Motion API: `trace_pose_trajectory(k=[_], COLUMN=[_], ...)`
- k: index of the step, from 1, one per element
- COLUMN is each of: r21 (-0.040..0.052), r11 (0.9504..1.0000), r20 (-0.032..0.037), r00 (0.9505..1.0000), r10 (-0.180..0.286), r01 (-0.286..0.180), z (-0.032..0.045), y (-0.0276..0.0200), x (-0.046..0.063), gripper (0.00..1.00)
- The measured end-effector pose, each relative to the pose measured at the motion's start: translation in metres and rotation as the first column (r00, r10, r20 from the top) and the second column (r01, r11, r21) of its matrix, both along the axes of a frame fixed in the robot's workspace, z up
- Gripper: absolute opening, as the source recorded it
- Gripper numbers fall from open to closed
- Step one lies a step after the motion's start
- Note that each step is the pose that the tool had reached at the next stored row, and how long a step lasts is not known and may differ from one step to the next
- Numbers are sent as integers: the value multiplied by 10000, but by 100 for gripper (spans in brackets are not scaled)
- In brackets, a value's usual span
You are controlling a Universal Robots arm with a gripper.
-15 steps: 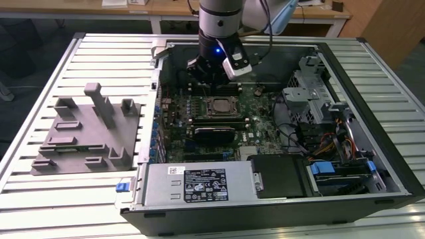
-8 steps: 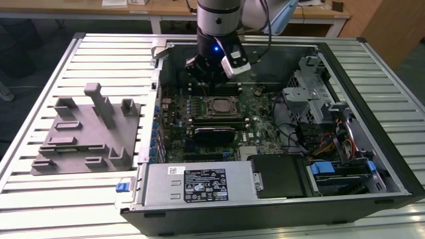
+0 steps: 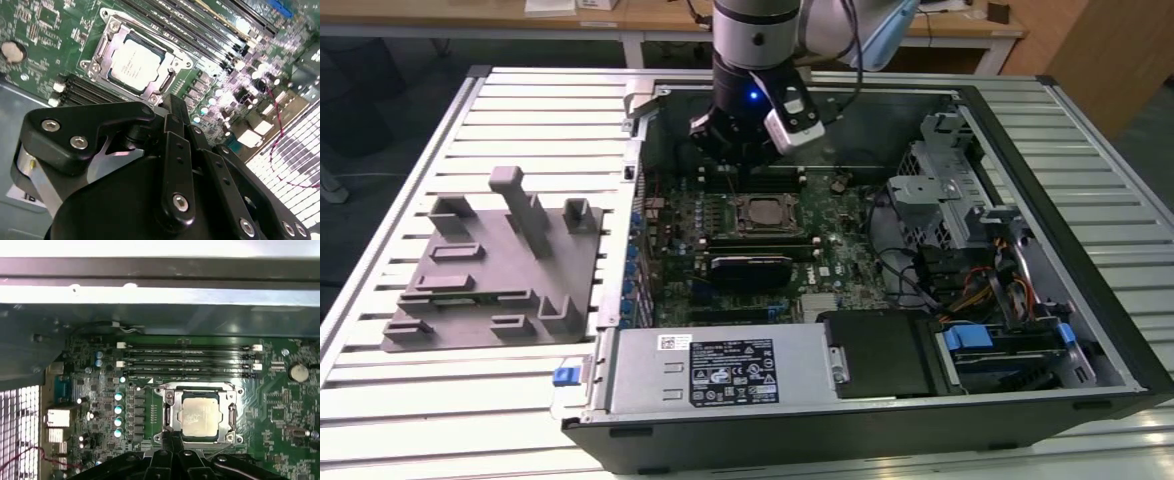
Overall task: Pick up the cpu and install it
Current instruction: 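Install the first cpu locking lever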
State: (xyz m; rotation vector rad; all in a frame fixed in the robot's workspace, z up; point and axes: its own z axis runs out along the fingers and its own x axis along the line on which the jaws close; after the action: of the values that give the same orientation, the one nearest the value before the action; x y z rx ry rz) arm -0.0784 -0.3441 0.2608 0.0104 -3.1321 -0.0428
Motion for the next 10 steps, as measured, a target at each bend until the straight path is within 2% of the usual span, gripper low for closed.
trace_pose_trajectory(k=[4,10], r21=[3,2], r11=[9976,9964], r20=[3,1], r00=[9976,9964], r10=[688,850], r01=[-688,-850], z=[-3,-3], y=[0,0], x=[-10,-74], gripper=[11,11])
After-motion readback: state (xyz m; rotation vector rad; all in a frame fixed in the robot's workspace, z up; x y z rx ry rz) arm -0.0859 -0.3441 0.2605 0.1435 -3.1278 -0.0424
